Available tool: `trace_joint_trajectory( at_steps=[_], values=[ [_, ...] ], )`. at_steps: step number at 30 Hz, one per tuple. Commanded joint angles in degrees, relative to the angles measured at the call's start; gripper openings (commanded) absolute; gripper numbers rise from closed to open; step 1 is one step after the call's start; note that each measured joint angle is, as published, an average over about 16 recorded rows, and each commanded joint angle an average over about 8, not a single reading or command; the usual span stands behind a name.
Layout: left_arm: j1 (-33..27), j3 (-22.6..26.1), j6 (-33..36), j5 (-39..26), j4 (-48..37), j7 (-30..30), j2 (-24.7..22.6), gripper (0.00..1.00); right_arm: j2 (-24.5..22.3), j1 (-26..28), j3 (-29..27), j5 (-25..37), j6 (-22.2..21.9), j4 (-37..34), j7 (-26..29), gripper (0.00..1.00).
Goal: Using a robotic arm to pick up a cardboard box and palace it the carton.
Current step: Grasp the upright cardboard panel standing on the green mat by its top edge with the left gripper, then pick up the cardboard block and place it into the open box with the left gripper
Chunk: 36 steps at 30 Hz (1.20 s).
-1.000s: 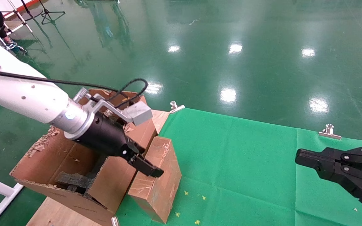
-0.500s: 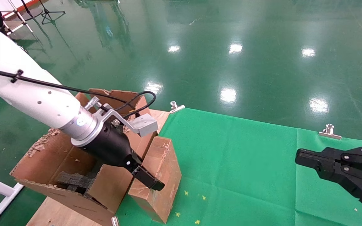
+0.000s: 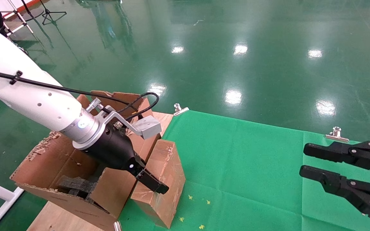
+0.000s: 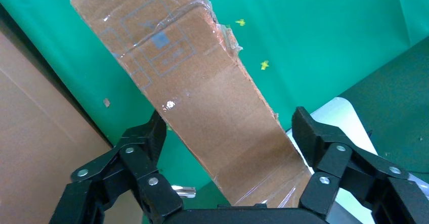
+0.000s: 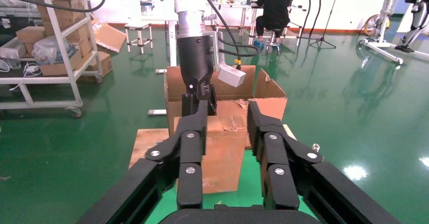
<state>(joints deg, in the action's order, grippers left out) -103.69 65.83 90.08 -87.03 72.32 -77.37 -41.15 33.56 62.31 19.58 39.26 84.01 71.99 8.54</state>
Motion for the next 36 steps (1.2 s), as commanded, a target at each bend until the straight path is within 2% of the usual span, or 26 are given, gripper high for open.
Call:
trace_joint_trajectory(
  at_steps=[1,26,36],
  values=[
    [0.06,-0.11,0.02,0.01,0.00,-0.03,0.03,0.00,0.00,0.00,0.00,0.00,0.00,0.00,0.00,1.00],
    [-0.10,-0.68,-0.77,0.46,-0.48,-0.20,0.70,0.00,0.00,0.00,0.00,-0.01,0.00,0.00,0.01,1.00],
    [-5.56,-5.81,-2.97,5.61,-7.51,2.60,5.13,0.00,0.00,0.00,0.01,-0.01,0.00,-0.01,0.00,1.00]
  ],
)
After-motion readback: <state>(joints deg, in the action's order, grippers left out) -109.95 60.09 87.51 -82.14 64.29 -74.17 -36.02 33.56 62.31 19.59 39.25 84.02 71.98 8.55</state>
